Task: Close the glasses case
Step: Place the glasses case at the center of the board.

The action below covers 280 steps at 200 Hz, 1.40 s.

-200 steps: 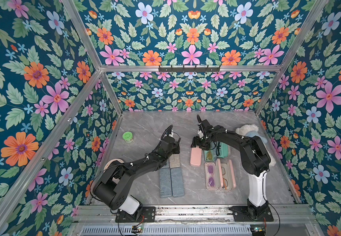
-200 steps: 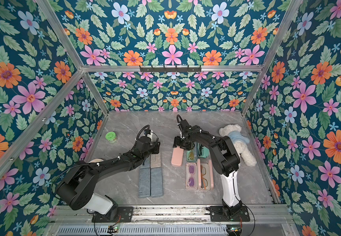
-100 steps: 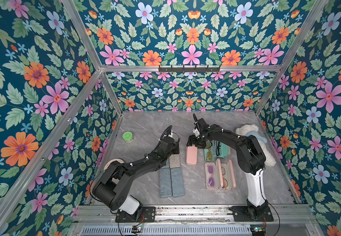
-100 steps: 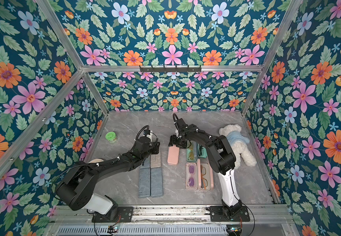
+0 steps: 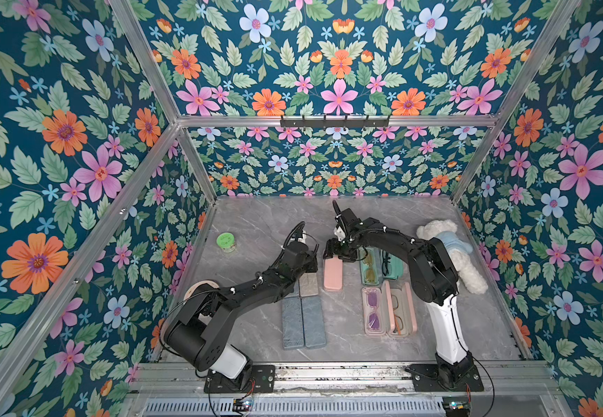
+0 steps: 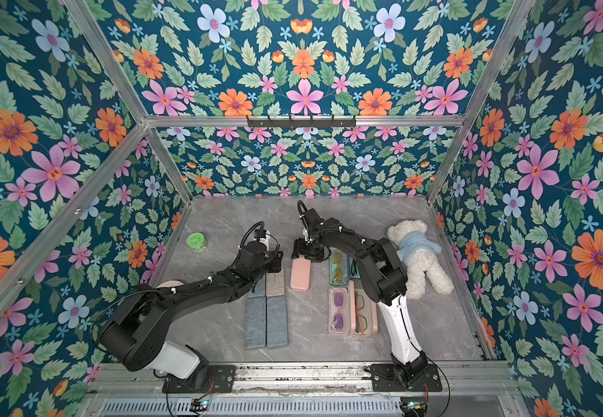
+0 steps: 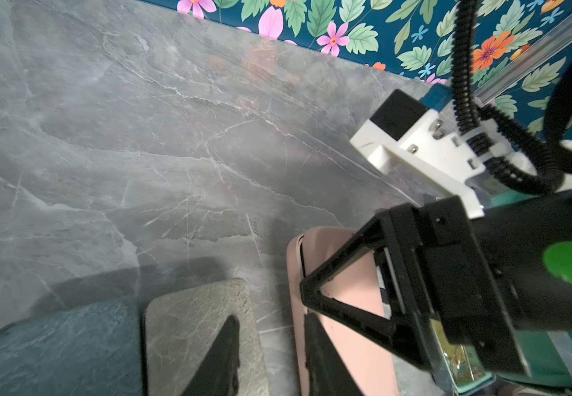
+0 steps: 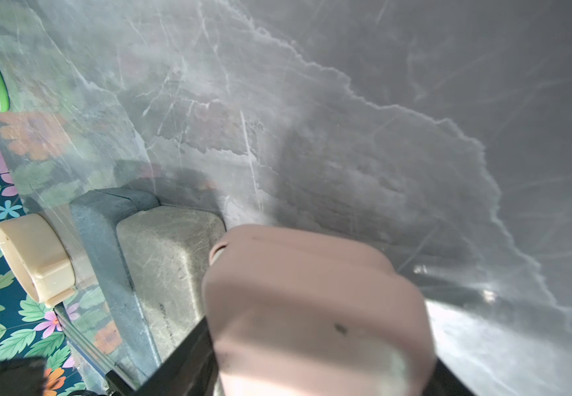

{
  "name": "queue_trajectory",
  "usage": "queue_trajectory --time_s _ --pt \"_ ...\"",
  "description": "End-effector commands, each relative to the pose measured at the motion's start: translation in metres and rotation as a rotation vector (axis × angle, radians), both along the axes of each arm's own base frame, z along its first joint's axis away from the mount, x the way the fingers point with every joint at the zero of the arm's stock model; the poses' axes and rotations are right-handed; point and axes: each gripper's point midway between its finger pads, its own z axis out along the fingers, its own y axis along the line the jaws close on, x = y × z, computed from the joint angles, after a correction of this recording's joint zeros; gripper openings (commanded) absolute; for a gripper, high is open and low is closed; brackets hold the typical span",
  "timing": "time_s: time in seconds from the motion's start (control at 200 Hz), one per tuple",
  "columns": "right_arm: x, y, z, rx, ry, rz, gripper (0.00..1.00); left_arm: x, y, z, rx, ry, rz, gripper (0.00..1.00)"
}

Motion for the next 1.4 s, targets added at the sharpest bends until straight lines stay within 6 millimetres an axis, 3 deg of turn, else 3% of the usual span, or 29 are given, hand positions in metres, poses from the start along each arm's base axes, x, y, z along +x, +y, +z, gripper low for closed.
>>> queue_trajectory --time_s 0.0,0.255,0.775,1.01,1.395 --pt "-0.006 0.007 0.000 0.009 0.023 0.016 0.64 0.004 -0.001 0.006 -0.019 -0.018 0.007 0.34" --pt "-0.009 0.012 -0.005 0.011 0.037 0.023 0.64 0.004 -0.001 0.003 -0.014 -0.013 0.007 0.34" --pt "-0.014 0.022 0.000 0.065 0.052 0.041 0.78 0.004 -0.002 0.001 -0.011 -0.009 0.005 0.34" --pt "-0.016 0.023 0.012 0.091 0.033 0.049 0.85 0.004 -0.001 0.001 -0.011 -0.010 0.006 0.34" --pt "-0.016 0.012 0.046 0.136 -0.026 0.031 0.87 0.002 -0.007 0.002 -0.035 -0.012 -0.022 0.34"
